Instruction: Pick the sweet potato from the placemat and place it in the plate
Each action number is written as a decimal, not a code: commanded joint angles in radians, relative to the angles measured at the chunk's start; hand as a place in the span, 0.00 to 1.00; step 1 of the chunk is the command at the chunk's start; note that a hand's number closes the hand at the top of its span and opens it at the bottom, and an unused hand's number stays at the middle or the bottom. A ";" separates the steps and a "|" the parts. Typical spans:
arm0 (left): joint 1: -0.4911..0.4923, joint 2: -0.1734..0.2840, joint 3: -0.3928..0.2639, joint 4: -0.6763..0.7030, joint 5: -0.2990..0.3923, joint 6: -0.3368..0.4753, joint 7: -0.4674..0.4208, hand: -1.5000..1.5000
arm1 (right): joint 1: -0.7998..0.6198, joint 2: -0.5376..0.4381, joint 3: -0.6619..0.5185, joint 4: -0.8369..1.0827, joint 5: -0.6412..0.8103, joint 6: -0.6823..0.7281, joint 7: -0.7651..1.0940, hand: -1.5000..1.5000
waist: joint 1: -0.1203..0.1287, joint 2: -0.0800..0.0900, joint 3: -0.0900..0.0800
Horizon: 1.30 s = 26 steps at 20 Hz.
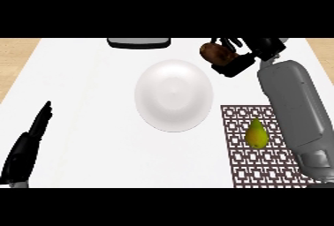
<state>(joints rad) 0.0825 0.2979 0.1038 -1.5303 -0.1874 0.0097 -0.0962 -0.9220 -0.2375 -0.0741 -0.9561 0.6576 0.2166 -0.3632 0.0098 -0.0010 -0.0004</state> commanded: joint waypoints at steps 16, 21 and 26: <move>-0.002 -0.019 -0.003 0.007 -0.025 -0.023 -0.023 0.50 | -0.072 0.237 0.147 0.364 -0.078 -0.146 0.189 1.00 | 0.039 0.009 0.001; -0.104 -0.024 0.013 0.098 -0.031 -0.016 -0.028 0.50 | -0.115 0.237 0.293 0.484 -0.173 -0.277 0.248 0.00 | 0.035 0.010 0.000; -0.074 -0.023 0.017 0.044 -0.021 -0.031 -0.001 0.50 | -0.112 0.237 0.236 0.515 -0.267 -0.328 0.108 0.00 | 0.031 0.011 0.001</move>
<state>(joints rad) 0.0322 0.2764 0.1129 -1.4797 -0.2163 -0.0158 -0.1282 -1.0588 -0.0011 0.1758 -0.4521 0.4605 -0.0641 -0.1840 0.0499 0.0107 0.0001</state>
